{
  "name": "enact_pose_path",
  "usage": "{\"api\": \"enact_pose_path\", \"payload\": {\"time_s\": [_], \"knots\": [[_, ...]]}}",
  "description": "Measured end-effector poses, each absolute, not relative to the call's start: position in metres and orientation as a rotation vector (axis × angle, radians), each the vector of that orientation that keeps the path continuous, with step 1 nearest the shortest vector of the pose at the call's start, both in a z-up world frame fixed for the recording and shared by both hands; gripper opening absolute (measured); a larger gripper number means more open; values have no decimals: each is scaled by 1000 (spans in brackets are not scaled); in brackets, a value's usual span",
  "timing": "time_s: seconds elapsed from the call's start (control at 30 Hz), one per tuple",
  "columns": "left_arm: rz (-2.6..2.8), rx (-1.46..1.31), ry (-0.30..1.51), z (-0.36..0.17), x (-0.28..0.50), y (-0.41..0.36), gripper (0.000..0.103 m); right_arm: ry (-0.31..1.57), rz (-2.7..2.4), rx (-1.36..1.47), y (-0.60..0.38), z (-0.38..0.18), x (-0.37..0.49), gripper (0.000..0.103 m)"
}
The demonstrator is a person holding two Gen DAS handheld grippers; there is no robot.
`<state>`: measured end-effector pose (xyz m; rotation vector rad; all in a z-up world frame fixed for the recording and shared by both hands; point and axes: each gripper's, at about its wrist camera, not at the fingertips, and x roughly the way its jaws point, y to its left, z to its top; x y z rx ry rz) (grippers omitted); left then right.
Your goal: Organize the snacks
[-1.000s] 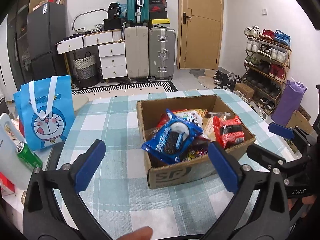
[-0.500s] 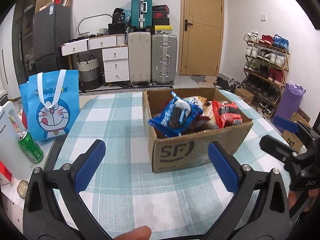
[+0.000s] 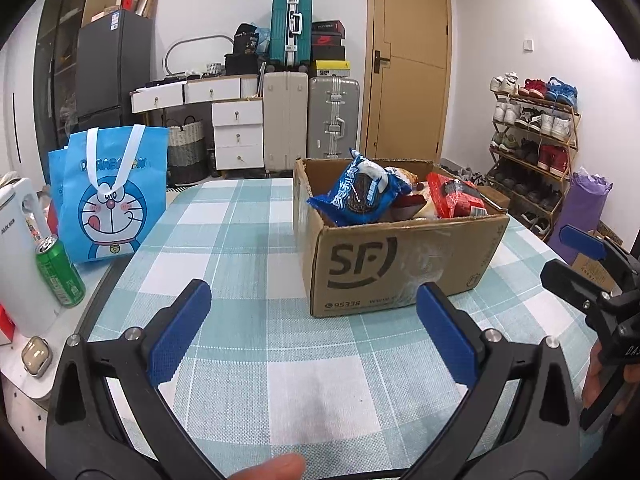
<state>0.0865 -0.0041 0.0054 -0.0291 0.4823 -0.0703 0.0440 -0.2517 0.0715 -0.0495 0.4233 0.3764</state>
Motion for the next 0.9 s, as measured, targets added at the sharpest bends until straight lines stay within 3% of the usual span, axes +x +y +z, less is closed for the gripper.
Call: {"api": "enact_pose_path", "payload": {"time_s": [0.9], "knots": [[-53, -35, 420, -3, 80, -2, 102, 346, 366, -46, -256, 67, 25, 103]]}}
